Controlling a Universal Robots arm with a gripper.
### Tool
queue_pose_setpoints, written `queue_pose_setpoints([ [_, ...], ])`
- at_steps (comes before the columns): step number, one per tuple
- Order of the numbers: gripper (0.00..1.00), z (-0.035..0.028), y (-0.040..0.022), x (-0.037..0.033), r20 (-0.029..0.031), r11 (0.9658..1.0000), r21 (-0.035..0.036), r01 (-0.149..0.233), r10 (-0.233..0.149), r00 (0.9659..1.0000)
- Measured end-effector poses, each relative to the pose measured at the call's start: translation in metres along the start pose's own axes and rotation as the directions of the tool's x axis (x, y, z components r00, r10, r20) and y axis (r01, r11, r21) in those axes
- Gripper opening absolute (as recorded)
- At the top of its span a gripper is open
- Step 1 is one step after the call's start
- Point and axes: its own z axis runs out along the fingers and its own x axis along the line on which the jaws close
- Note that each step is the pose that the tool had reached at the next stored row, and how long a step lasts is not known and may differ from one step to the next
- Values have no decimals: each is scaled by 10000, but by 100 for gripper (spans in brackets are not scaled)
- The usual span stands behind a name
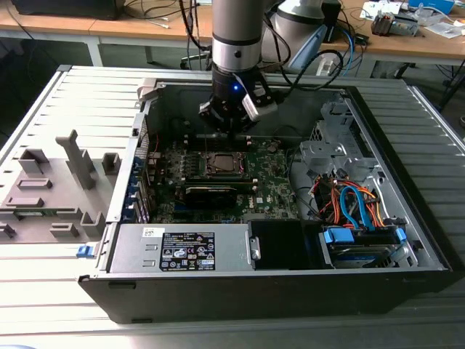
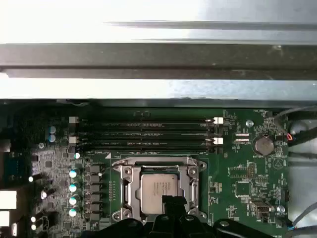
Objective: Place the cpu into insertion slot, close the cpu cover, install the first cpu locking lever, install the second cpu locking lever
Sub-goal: 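Install the second cpu locking lever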
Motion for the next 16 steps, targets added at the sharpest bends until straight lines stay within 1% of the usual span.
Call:
queue_pose_setpoints([
  [1,11,-2,-1,88,12,10000,2,4,-4,10000],
  [2,11,-6,2,262,31,10000,-4,4,-4,10000],
  [3,11,-7,3,308,41,10000,-16,3,-3,10000],
  [6,11,-9,5,392,57,10000,-37,4,-4,10000],
  [7,11,-11,6,468,68,10000,-44,1,-1,10000],
  [10,11,-14,8,581,85,10000,-49,2,-2,10000],
  [12,11,-16,14,681,100,10000,-49,3,-2,9999],
  [14,11,-17,44,697,103,10000,-48,0,1,9999],
  [16,11,-18,97,696,104,10000,-64,-1,1,9999],
])
